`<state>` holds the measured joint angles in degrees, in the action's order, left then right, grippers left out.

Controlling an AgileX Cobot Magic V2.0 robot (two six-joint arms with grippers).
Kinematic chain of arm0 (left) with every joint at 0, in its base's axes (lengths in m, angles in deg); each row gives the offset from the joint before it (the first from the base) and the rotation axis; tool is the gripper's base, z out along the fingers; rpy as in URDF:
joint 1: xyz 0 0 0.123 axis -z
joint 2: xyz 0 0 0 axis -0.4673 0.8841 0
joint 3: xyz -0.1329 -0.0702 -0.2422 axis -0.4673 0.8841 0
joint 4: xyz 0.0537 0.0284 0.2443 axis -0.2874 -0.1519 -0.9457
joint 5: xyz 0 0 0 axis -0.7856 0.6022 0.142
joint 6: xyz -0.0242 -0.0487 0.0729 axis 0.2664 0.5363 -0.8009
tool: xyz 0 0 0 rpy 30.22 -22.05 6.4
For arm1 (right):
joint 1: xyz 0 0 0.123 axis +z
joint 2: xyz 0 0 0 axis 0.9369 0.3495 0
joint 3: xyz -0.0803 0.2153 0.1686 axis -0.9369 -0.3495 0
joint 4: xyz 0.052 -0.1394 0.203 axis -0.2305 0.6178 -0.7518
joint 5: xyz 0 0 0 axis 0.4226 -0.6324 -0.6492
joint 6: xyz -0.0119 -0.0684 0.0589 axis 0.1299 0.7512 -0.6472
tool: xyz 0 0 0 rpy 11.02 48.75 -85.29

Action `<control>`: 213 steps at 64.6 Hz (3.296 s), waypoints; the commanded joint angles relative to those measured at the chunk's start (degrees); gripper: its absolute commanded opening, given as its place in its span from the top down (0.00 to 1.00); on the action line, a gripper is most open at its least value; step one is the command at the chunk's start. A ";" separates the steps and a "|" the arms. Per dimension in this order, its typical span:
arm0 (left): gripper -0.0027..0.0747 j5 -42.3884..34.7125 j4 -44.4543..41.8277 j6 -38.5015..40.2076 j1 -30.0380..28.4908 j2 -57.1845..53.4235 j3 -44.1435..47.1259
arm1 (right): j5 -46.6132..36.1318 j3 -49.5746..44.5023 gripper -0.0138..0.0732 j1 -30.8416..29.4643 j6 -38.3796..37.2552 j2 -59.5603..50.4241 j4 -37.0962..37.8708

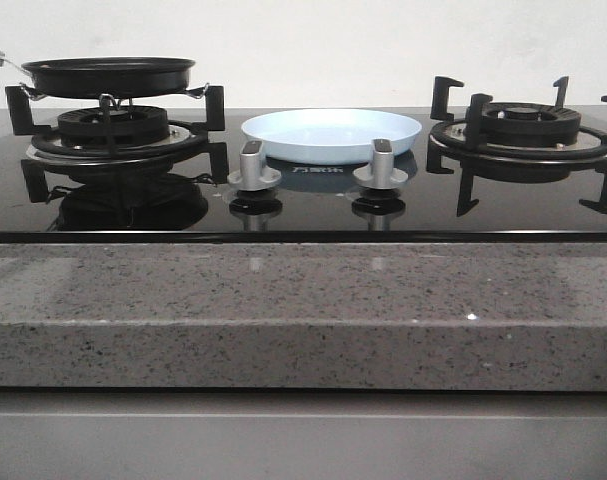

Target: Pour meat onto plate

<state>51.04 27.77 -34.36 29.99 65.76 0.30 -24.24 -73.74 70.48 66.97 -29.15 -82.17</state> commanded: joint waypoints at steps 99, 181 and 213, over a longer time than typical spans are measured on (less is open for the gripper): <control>0.99 12.46 2.80 0.16 -0.03 -0.01 -21.08 | 11.34 18.35 0.92 -0.44 0.16 0.37 0.37; 0.43 32.58 0.83 0.05 -0.03 38.07 -44.29 | 34.39 40.61 0.27 -0.38 0.55 34.99 -0.97; 0.31 32.45 0.83 0.05 0.07 38.07 -44.29 | 41.30 58.37 0.25 10.87 5.91 58.02 -7.42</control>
<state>87.74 28.61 -34.36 29.99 103.57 -41.94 19.47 -20.66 80.07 72.04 24.96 -88.73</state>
